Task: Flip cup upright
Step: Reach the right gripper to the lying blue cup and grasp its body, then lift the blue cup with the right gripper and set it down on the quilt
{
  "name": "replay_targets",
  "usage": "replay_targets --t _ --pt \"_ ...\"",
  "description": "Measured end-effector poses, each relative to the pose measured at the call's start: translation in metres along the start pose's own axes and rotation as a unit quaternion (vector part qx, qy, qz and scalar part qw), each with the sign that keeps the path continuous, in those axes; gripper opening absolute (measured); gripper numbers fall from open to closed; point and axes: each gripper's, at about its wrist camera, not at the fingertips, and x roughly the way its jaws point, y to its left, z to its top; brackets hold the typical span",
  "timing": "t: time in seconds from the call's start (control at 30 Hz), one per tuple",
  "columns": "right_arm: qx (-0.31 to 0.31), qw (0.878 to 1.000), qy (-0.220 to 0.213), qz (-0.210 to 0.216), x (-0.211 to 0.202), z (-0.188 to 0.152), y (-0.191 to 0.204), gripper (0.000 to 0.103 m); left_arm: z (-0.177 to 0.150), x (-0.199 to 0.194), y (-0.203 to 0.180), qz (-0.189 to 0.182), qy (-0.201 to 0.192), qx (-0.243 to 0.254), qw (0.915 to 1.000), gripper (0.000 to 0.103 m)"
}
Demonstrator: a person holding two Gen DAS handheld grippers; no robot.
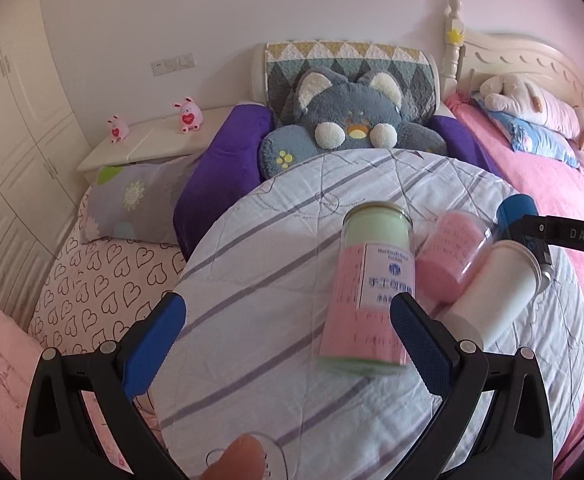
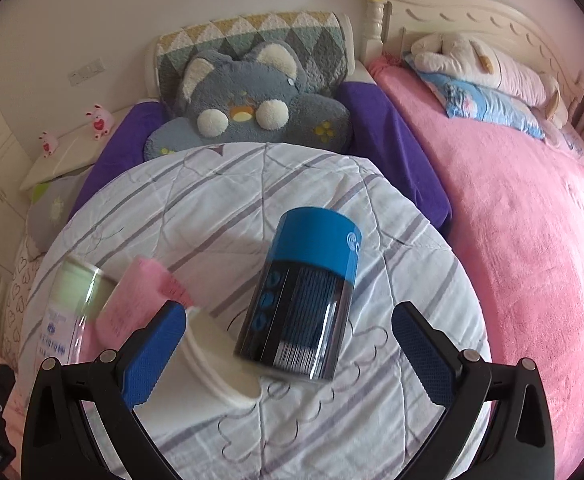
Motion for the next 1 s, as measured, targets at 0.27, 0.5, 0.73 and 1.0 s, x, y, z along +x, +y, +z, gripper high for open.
replay_targets --t 0.27,0.5,0.73,1.0 --pt "0.007 0.998 0.060 -0.017 0.043 0.028 -0.014 0.103 0.020 0.022 -0.006 0.000 0.008 0.006 0.9999 0.103" --pt "0.013 0.987 0.155 0.034 0.081 0.035 -0.026 0.101 0.027 0.028 -0.011 -0.008 0.009 0.008 0.9999 0.103" --pt "-0.006 0.985 0.168 0.030 0.092 0.026 -0.018 0.073 0.027 0.028 -0.016 -0.012 0.011 0.010 0.9998 0.103" --pt "0.021 0.990 0.132 0.055 0.067 0.024 -0.027 0.072 0.023 0.013 -0.013 -0.005 0.005 0.007 0.9999 0.103"
